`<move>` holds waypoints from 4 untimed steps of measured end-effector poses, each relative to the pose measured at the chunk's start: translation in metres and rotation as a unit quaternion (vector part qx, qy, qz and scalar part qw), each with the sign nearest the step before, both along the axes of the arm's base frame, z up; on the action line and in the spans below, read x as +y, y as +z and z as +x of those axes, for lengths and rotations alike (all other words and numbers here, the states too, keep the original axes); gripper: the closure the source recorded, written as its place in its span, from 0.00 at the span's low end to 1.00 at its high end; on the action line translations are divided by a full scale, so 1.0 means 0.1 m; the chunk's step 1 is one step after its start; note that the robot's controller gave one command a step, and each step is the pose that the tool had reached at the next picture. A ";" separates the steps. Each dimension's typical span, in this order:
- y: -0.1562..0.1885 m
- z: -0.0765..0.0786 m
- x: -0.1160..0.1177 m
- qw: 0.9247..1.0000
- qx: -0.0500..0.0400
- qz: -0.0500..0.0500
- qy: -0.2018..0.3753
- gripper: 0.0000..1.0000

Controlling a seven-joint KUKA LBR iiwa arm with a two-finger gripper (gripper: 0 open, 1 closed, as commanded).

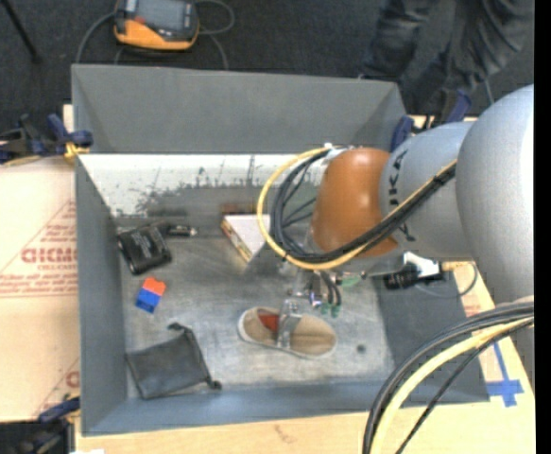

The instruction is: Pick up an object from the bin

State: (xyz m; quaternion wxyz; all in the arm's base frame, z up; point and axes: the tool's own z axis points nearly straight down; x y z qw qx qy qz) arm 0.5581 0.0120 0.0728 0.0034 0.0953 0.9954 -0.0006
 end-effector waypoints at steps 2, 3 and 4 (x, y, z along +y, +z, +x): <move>0.05 -0.16 0.04 0.997 0.008 0.003 0.073 1.00; 0.08 -0.17 0.04 0.997 0.008 0.003 0.073 1.00; 0.08 -0.17 0.04 0.997 0.008 0.003 0.073 1.00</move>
Offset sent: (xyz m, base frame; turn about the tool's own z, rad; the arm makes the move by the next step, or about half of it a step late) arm 0.0000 0.0000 0.0000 0.0000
